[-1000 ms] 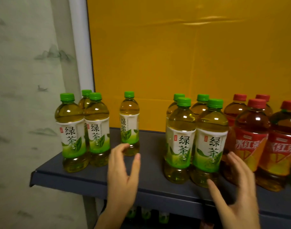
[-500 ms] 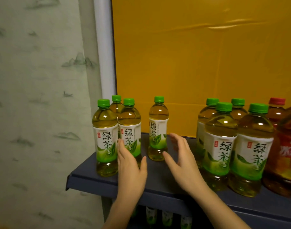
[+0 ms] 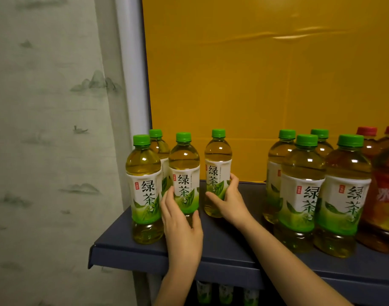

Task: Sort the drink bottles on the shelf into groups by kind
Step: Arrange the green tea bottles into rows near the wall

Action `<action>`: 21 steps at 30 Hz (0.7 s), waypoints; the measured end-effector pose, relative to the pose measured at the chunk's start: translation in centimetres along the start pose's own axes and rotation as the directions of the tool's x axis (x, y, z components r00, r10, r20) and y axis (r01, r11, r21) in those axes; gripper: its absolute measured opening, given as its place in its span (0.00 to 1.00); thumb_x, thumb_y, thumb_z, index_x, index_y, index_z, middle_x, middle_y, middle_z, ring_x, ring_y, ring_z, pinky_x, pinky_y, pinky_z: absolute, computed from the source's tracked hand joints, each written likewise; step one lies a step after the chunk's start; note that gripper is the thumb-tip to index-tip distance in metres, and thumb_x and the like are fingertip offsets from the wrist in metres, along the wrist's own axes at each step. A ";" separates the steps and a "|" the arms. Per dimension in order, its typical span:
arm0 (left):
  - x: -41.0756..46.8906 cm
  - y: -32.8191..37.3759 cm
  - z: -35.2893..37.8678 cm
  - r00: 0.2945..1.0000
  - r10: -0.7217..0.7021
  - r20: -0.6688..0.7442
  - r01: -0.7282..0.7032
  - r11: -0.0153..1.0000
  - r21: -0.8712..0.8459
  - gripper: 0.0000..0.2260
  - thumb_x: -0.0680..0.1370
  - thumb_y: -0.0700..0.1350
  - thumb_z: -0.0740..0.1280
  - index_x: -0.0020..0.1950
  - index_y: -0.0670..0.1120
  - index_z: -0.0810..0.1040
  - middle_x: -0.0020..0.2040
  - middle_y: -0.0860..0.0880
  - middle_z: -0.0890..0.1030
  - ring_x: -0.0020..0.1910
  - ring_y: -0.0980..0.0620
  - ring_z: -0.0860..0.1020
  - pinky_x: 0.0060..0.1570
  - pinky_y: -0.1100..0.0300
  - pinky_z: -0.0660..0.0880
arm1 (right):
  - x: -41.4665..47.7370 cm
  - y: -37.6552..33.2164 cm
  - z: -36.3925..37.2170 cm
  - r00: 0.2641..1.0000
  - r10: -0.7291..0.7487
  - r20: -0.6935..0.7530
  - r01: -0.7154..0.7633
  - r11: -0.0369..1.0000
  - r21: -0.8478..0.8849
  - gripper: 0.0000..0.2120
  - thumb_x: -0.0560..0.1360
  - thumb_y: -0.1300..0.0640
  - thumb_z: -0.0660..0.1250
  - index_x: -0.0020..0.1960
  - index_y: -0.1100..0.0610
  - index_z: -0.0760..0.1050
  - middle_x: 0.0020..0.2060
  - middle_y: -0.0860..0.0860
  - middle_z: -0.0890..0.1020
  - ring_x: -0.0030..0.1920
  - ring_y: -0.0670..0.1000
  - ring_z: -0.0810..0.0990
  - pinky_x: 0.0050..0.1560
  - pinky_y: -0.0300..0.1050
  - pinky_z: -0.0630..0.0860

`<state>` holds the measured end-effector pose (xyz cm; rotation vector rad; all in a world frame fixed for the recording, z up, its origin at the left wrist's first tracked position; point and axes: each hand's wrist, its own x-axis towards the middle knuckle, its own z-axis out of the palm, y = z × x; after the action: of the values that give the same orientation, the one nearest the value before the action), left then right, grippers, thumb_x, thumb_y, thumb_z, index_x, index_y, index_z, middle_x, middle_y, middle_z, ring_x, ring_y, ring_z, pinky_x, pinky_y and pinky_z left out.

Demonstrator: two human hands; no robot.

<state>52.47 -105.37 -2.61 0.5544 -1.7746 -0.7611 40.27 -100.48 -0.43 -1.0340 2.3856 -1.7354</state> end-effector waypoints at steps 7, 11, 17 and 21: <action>1.4 -2.0 0.3 0.986 -0.015 0.164 0.020 0.999 -0.030 0.29 0.72 0.41 0.71 0.70 0.45 0.63 0.66 0.44 0.71 0.64 0.45 0.71 0.63 0.46 0.70 | -1.3 0.8 -1.6 0.997 -0.047 -0.062 0.044 0.997 -0.060 0.37 0.72 0.56 0.69 0.74 0.57 0.52 0.69 0.54 0.63 0.69 0.52 0.64 0.66 0.45 0.64; 2.3 -2.3 1.1 0.952 -0.006 0.306 0.027 0.997 -0.065 0.31 0.72 0.44 0.71 0.71 0.44 0.61 0.65 0.48 0.73 0.65 0.49 0.70 0.63 0.55 0.68 | -2.1 1.4 -2.2 0.991 -0.057 -0.123 0.052 0.998 -0.044 0.38 0.72 0.57 0.69 0.74 0.57 0.49 0.70 0.54 0.66 0.70 0.51 0.65 0.68 0.47 0.65; 4.1 -1.9 1.9 0.874 0.012 0.485 0.074 0.985 -0.157 0.30 0.72 0.41 0.71 0.70 0.44 0.60 0.57 0.55 0.71 0.58 0.58 0.71 0.57 0.63 0.67 | -2.9 1.6 -2.3 0.979 -0.065 -0.195 0.052 0.996 -0.069 0.35 0.74 0.57 0.67 0.73 0.59 0.51 0.68 0.55 0.68 0.69 0.52 0.67 0.66 0.45 0.66; 4.8 -1.9 2.6 0.838 0.006 0.546 0.109 0.978 -0.178 0.31 0.72 0.41 0.70 0.71 0.44 0.59 0.61 0.50 0.73 0.59 0.56 0.71 0.59 0.62 0.68 | -3.0 1.7 -2.3 0.963 -0.075 -0.259 0.053 0.994 -0.092 0.33 0.74 0.58 0.66 0.73 0.60 0.53 0.68 0.55 0.69 0.69 0.53 0.67 0.65 0.44 0.65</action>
<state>48.50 -109.43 -1.46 0.2556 -2.1709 -1.2150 40.94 -96.67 -2.04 -0.9546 2.6295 -1.9188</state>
